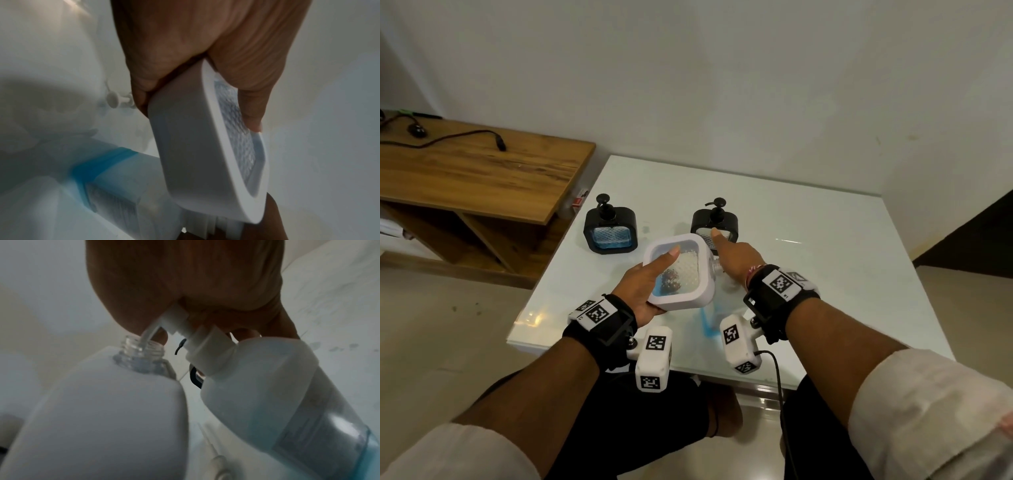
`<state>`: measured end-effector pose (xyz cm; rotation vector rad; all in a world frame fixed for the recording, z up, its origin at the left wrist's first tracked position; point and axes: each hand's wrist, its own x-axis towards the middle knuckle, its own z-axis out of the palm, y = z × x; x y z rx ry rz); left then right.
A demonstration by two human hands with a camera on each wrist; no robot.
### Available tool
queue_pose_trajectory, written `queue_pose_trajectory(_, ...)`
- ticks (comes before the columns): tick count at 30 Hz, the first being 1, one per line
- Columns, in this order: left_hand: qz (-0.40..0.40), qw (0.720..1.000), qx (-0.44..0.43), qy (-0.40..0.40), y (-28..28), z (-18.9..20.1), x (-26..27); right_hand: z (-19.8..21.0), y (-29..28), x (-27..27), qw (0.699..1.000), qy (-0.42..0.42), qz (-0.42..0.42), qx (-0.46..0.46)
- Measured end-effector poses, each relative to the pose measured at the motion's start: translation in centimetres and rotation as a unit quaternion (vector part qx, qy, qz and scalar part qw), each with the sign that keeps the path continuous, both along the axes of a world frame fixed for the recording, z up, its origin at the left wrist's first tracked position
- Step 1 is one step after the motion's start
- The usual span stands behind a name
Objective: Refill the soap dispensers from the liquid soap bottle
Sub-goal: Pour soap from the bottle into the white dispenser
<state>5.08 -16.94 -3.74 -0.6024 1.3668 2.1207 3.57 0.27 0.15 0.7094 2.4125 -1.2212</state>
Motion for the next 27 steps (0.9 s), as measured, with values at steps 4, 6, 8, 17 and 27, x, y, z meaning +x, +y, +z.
queue_pose_trajectory(4,-0.002,1.0,0.002,-0.004,-0.19,-0.13,0.07,0.17,0.06,-0.28,0.998,0.004,0.017,-0.057)
queue_pose_trajectory(6,-0.001,1.0,0.005,-0.004,-0.22,-0.16,0.01,0.16,0.1,-0.33,0.998,0.006,0.014,-0.056)
queue_pose_trajectory(8,0.001,1.0,0.009,-0.006,-0.12,-0.09,-0.12,-0.02,0.1,-0.39,1.0,0.005,0.015,-0.025)
queue_pose_trajectory(17,-0.006,1.0,0.001,0.002,-0.43,0.13,0.35,-0.5,0.7,-0.3,0.998,0.01,0.014,-0.055)
queue_pose_trajectory(27,-0.007,1.0,0.004,0.003,-0.29,0.06,0.31,-0.63,0.38,-0.18,0.999,0.011,0.021,0.035)
